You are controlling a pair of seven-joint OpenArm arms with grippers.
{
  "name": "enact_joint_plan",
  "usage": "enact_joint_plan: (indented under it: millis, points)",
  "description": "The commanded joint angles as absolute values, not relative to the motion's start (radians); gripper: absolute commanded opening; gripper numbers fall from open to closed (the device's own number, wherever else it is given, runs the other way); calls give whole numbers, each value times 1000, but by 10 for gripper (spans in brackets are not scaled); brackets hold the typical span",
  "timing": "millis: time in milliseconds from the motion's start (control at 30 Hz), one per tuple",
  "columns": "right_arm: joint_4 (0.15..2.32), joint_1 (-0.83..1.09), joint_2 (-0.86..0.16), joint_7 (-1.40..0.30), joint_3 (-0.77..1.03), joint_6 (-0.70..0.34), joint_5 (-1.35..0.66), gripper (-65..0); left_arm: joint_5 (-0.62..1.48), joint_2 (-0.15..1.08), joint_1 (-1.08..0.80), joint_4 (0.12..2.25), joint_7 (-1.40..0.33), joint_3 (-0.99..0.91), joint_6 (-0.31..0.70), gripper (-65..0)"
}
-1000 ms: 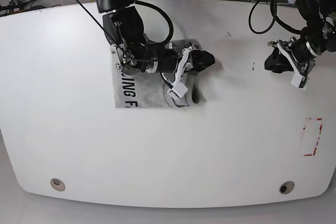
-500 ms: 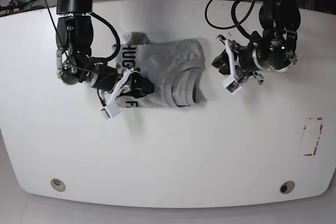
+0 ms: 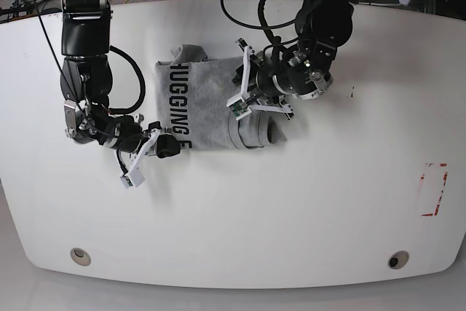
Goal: Fold the T-shirt properly
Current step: 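Grasp the folded shirt's edges with both grippers and rotate it, then slide the folded shirt with both grippers toward the left arm's side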
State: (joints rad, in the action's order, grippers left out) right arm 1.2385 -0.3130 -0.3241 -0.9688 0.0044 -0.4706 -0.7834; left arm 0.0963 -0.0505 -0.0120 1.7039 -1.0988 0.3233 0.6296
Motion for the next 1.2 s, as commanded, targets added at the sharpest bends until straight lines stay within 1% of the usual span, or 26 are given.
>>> enact_joint_plan:
  millis: [0, 133, 200, 300, 433, 600, 733, 900, 1067, 1167]
  points:
    - [1205, -355, -331, -912, 10, -492, -725, -544, 90, -58, -12, 1692, -1079, 323, 631, -499]
    - [1102, -386, -311, -839, 10, -590, -572, -542, 87, -48, -18, 1656, -1078, 321, 631, -499]
    - [1046, -397, -306, -819, 15, -636, -496, -544, 91, -12, -15, 1639, -1075, 323, 631, -499]
    - [1006, -398, -303, -799, 16, -682, -449, -545, 91, 16, -15, 1623, -1046, 329, 634, -499]
    - [1017, -348, -306, -794, 16, -685, -447, -547, 90, 50, -12, 1626, -1040, 329, 638, -499]
    - [1086, -268, -309, -769, 16, -684, -444, -547, 87, 77, 41, 1612, -1038, 323, 638, -497]
    - [1187, -191, -312, -768, 16, -682, -443, -549, 91, 120, 76, 1564, -1032, 325, 638, -497]
    - [1340, -85, -328, -769, 10, -682, -443, -549, 91, 162, 137, 1480, -974, 329, 639, -497]
    - [1431, -5, -325, -769, 2, -680, -443, -549, 91, 180, 197, 1408, -943, 329, 639, -497]
    - [1465, 24, -325, -769, -42, -679, -443, -549, 91, 203, 236, 1377, -943, 329, 639, -497]
